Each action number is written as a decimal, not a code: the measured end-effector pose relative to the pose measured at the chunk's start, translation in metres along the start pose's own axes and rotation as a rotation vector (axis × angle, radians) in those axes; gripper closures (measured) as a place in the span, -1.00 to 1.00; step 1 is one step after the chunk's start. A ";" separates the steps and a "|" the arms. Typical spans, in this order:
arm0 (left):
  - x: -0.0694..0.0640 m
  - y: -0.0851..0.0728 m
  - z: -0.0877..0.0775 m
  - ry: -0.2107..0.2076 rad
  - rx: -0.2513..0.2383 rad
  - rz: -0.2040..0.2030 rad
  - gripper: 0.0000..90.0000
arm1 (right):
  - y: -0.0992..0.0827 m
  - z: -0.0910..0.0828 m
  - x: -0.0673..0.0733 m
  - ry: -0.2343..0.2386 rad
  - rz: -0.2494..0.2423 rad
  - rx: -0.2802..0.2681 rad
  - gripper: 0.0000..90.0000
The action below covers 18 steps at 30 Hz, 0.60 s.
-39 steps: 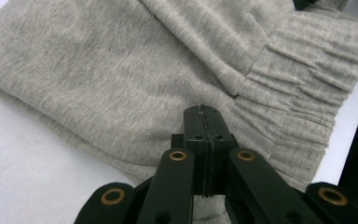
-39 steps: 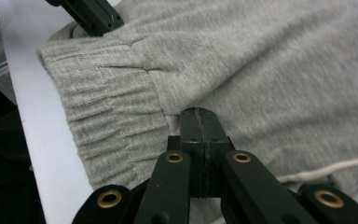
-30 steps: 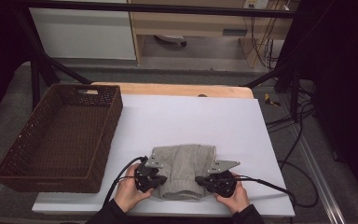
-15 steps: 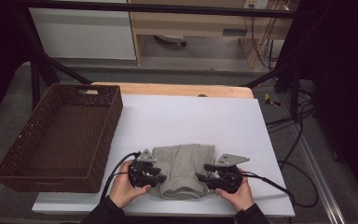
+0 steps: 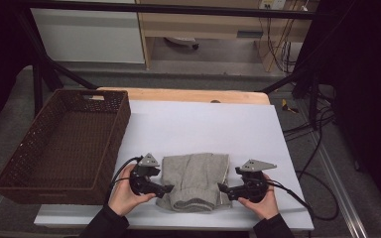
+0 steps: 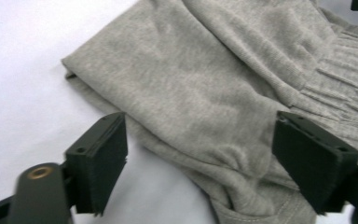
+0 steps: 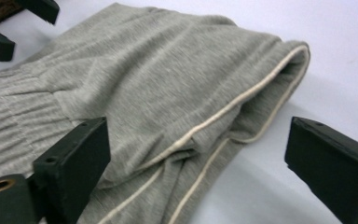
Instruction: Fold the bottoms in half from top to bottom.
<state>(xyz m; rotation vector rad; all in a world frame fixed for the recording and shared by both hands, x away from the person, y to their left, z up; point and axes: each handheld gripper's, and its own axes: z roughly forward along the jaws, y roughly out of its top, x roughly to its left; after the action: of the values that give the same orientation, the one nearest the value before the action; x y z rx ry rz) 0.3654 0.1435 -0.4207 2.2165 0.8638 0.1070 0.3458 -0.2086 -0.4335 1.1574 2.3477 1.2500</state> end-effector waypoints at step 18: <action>0.018 0.018 -0.004 0.050 -0.001 -0.020 -0.87 | -0.004 0.000 -0.005 0.003 0.014 0.019 -0.94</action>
<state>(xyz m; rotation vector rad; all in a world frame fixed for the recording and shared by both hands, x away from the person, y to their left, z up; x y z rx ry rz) 0.3875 0.1482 -0.4093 2.2116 0.9125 0.1541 0.3467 -0.2139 -0.4376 1.1804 2.3629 1.2377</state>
